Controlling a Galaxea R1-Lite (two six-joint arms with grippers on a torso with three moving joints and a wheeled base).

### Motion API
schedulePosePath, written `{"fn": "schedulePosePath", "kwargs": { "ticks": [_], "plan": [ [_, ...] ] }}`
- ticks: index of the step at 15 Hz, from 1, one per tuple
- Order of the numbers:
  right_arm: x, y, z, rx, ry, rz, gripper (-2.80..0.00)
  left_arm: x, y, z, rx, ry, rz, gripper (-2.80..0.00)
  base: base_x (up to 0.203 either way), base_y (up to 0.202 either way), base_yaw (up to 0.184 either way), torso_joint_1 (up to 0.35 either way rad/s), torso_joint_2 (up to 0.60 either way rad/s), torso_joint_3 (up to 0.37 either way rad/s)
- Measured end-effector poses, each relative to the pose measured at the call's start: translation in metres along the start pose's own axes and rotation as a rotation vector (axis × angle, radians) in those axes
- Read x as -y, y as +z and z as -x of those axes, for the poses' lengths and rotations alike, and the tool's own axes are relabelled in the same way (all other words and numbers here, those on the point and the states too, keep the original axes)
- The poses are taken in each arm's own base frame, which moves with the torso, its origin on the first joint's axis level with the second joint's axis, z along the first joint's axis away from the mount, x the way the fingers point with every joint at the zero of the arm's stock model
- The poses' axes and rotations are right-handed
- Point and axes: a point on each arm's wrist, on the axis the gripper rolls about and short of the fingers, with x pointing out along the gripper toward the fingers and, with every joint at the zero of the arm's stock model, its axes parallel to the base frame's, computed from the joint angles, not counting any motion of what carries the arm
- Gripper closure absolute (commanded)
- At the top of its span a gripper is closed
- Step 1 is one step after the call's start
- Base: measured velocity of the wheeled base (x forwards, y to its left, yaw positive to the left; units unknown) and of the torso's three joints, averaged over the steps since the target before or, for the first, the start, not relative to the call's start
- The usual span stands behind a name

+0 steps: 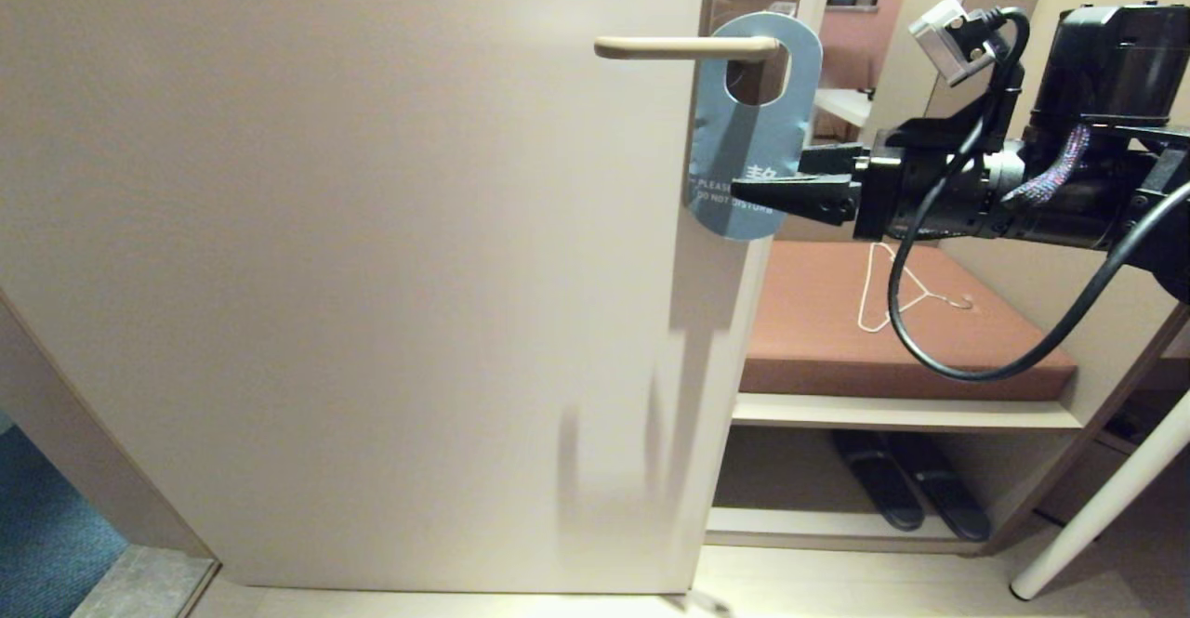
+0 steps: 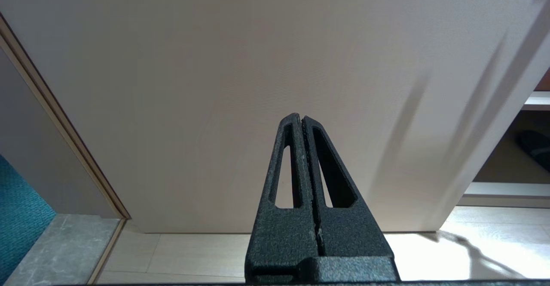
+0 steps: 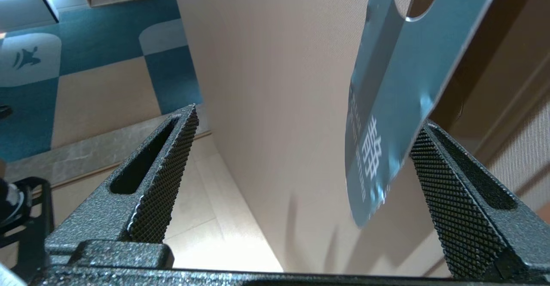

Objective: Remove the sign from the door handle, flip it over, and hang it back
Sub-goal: Take down the sign

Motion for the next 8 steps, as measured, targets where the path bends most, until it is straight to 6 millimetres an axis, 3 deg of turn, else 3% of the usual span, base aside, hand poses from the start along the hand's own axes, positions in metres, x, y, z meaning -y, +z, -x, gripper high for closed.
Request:
{"fn": "schedulePosePath", "kwargs": {
  "ticks": [8],
  "plan": [
    [0.006, -0.006, -0.016, 0.017, 0.018, 0.012, -2.8, 0.0, 0.0, 0.0, 0.0, 0.0, 0.0, 0.0, 0.0, 0.0, 0.0, 0.0, 0.0, 0.0]
  ]
}}
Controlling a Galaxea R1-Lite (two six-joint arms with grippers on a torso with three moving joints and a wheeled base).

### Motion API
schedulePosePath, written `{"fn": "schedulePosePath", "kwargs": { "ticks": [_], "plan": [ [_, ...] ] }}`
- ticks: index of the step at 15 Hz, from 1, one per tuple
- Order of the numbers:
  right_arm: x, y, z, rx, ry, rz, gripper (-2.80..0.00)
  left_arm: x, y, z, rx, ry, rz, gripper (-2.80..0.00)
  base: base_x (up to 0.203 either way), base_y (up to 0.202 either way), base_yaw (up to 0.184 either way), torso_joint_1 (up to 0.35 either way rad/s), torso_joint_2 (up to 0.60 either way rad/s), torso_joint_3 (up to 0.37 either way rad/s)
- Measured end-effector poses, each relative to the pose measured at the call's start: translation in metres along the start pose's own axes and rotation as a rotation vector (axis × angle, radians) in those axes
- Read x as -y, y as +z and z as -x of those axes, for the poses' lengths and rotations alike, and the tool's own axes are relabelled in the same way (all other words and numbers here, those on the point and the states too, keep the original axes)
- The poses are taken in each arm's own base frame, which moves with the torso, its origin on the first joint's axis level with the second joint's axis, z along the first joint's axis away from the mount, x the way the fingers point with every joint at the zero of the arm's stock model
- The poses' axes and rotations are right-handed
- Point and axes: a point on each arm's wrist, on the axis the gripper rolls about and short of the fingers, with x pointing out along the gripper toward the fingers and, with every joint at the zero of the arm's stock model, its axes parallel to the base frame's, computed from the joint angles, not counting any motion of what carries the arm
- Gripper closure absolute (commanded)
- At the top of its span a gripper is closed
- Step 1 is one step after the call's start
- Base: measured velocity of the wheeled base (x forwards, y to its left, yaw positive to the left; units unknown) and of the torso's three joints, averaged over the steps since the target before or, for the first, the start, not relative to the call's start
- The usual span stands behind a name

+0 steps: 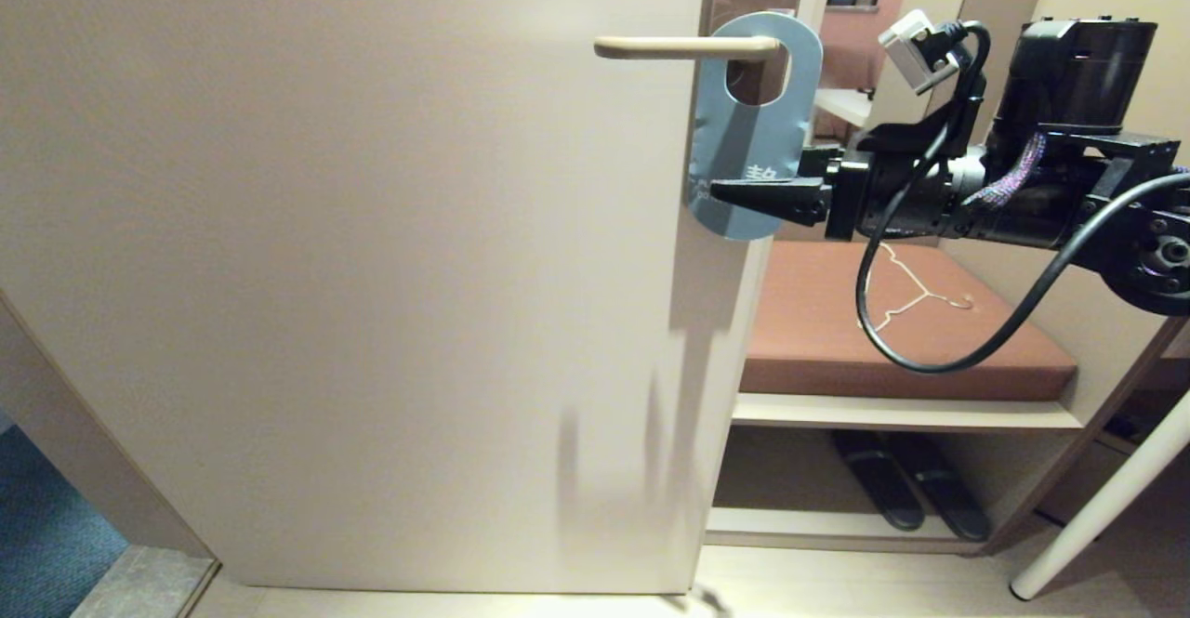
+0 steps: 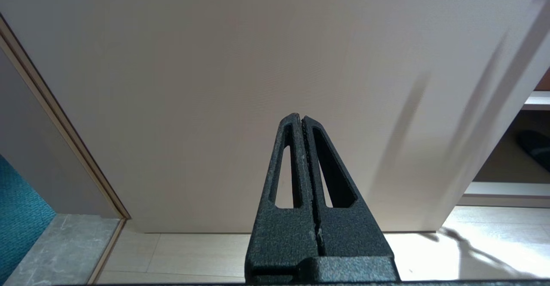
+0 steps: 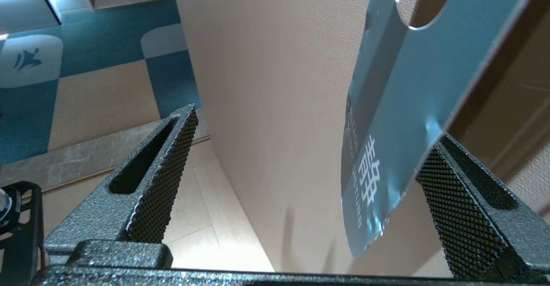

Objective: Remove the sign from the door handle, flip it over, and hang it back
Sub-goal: Take down the sign

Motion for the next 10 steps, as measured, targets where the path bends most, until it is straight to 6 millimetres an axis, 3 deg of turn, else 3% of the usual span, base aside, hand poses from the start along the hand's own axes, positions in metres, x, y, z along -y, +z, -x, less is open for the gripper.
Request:
{"fn": "schedulePosePath", "kwargs": {
  "ticks": [8, 9, 10],
  "plan": [
    [-0.0001, -0.0038, -0.0102, 0.015, 0.018, 0.015, -2.8, 0.0, 0.0, 0.0, 0.0, 0.0, 0.0, 0.0, 0.0, 0.0, 0.0, 0.0, 0.0, 0.0],
    [0.0, -0.0037, -0.0103, 0.017, 0.019, 0.016, 0.0, 0.0, 0.0, 0.0, 0.0, 0.0, 0.0, 0.0, 0.0, 0.0, 0.0, 0.0, 0.0, 0.0],
    [0.0, -0.0038, -0.0103, 0.017, 0.018, 0.016, 0.0, 0.0, 0.0, 0.0, 0.0, 0.0, 0.0, 0.0, 0.0, 0.0, 0.0, 0.0, 0.0, 0.0]
  ]
}}
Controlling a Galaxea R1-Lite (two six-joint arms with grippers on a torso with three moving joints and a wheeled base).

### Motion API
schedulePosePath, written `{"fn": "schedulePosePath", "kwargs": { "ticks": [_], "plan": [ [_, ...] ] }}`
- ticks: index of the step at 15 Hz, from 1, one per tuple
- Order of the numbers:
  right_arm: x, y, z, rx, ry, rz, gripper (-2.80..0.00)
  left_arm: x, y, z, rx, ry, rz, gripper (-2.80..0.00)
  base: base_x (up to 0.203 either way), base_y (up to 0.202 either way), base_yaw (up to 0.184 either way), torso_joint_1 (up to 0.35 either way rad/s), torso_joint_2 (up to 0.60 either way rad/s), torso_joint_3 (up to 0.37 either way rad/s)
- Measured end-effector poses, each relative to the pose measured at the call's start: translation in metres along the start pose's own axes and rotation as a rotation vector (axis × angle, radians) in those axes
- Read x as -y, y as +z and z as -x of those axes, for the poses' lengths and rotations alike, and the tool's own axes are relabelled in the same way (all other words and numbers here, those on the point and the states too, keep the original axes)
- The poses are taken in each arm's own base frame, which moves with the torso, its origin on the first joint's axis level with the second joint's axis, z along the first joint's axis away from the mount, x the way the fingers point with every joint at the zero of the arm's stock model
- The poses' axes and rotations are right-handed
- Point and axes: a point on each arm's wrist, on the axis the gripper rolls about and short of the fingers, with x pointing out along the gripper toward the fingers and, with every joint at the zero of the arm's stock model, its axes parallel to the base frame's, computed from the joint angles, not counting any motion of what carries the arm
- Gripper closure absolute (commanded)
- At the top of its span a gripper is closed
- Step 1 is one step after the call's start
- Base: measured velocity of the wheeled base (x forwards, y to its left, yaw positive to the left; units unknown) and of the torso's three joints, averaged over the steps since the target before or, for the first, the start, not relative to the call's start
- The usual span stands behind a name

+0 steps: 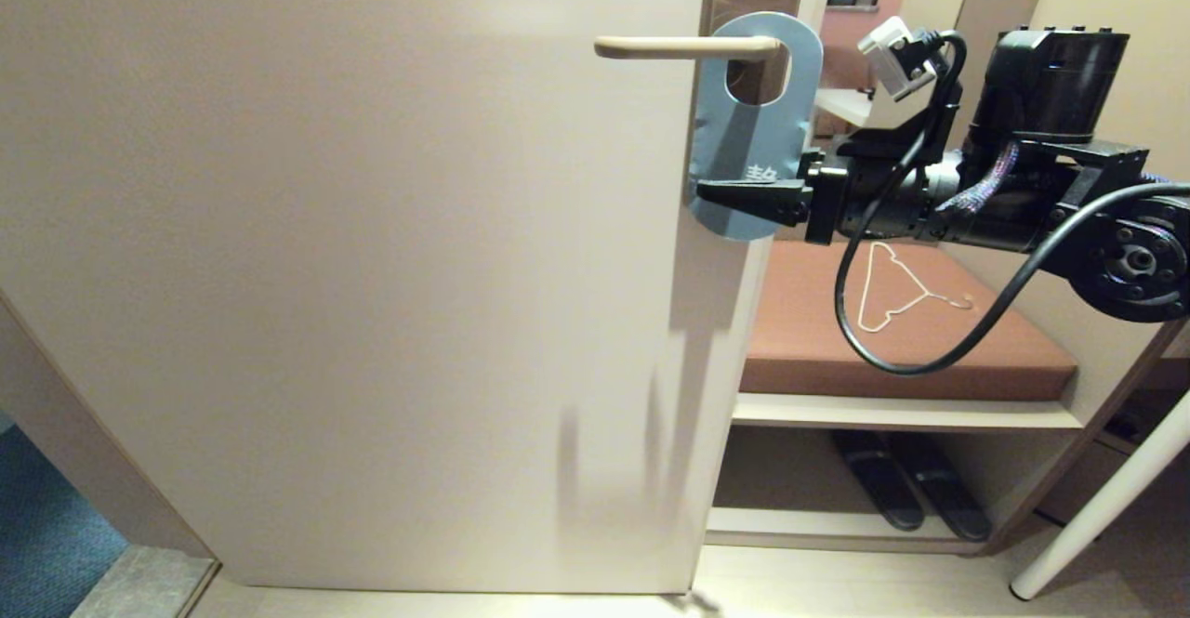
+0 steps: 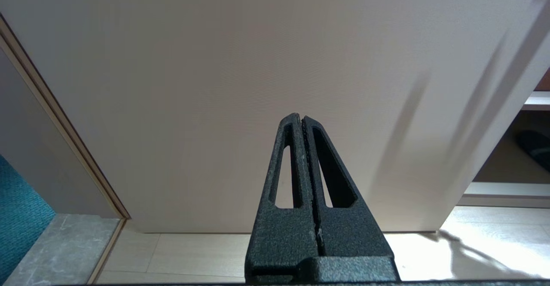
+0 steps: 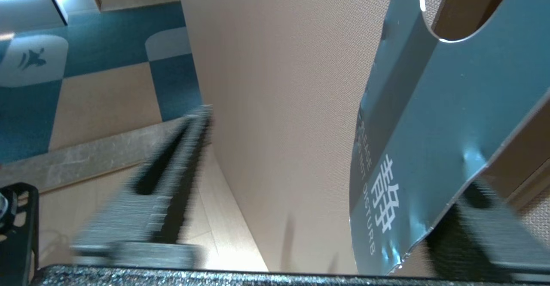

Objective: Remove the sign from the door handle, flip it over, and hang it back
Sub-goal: Take down the sign

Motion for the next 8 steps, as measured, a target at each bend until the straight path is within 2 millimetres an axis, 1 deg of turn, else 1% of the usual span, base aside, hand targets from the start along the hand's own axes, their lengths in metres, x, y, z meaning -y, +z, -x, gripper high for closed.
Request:
{"fn": "schedulePosePath", "kwargs": {
  "ticks": [8],
  "plan": [
    [-0.0005, -0.0001, 0.0013, 0.005, -0.011, 0.012, 0.0, 0.0, 0.0, 0.0, 0.0, 0.0, 0.0, 0.0, 0.0, 0.0, 0.0, 0.0, 0.0, 0.0]
  ]
}}
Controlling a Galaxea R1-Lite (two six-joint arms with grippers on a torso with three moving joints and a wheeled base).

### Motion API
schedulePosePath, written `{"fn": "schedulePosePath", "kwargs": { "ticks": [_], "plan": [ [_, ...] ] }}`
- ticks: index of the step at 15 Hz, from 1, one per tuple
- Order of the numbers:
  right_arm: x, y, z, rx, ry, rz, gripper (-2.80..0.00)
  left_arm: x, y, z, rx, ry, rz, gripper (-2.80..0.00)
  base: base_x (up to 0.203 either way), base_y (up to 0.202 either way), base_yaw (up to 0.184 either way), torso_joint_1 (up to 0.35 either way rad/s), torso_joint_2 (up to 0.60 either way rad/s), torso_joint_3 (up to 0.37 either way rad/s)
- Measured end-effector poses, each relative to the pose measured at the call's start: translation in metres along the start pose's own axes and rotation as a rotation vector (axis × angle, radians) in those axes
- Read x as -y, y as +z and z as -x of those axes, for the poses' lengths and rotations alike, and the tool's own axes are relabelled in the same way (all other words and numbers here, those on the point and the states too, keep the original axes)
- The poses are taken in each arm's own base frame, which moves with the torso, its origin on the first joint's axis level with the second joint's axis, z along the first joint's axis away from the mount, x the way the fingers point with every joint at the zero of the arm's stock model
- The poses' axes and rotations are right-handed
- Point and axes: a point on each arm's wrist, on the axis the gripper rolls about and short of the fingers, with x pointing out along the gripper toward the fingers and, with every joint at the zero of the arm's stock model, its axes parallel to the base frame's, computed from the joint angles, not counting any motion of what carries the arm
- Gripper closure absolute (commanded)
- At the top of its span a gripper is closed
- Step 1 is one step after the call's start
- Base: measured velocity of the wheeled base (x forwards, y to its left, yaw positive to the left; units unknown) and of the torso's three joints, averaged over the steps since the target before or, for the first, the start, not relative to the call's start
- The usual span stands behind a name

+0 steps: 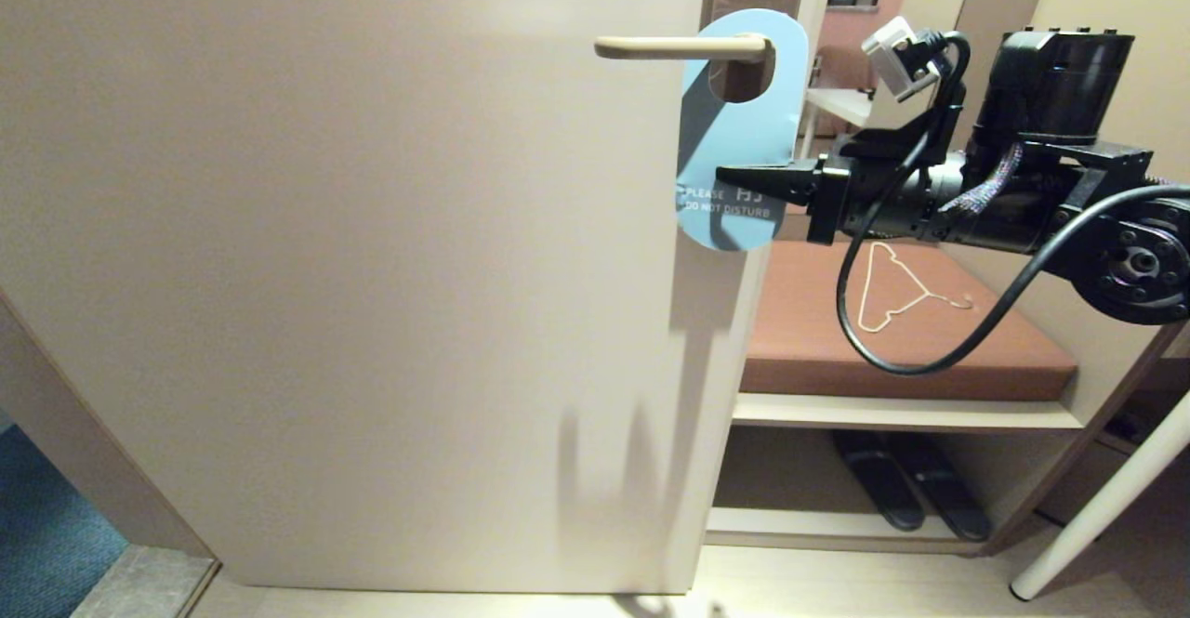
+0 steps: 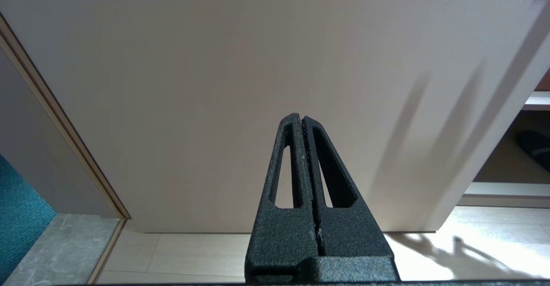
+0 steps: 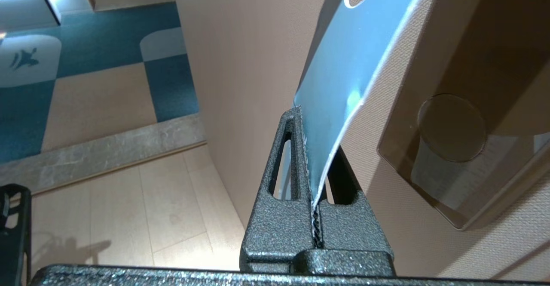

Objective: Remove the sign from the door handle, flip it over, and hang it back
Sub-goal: Take down the sign

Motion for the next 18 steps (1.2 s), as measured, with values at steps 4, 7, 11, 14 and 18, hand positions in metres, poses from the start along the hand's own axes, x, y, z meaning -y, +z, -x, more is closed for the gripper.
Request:
{"fn": "schedulePosePath", "kwargs": {
  "ticks": [4, 7, 11, 14, 18],
  "plan": [
    [-0.001, -0.002, 0.002, -0.006, -0.041, -0.001, 0.0, 0.0, 0.0, 0.0, 0.0, 0.0, 0.0, 0.0, 0.0, 0.0, 0.0, 0.0, 0.0, 0.0],
    [-0.001, -0.002, 0.002, -0.009, -0.087, 0.004, 0.0, 0.0, 0.0, 0.0, 0.0, 0.0, 0.0, 0.0, 0.0, 0.0, 0.0, 0.0, 0.0, 0.0],
    [-0.009, -0.002, -0.005, -0.011, -0.132, 0.007, 0.0, 0.0, 0.0, 0.0, 0.0, 0.0, 0.001, 0.0, 0.0, 0.0, 0.0, 0.0, 0.0, 0.0],
    [-0.02, -0.002, -0.014, -0.013, -0.165, 0.009, 0.0, 0.0, 0.0, 0.0, 0.0, 0.0, 0.0, 0.0, 0.0, 0.0, 0.0, 0.0, 0.0, 0.0],
    [-0.027, 0.001, -0.019, -0.007, -0.191, 0.016, 0.0, 0.0, 0.0, 0.0, 0.0, 0.0, 0.0, 0.0, 0.0, 0.0, 0.0, 0.0, 0.0, 0.0]
  ]
}}
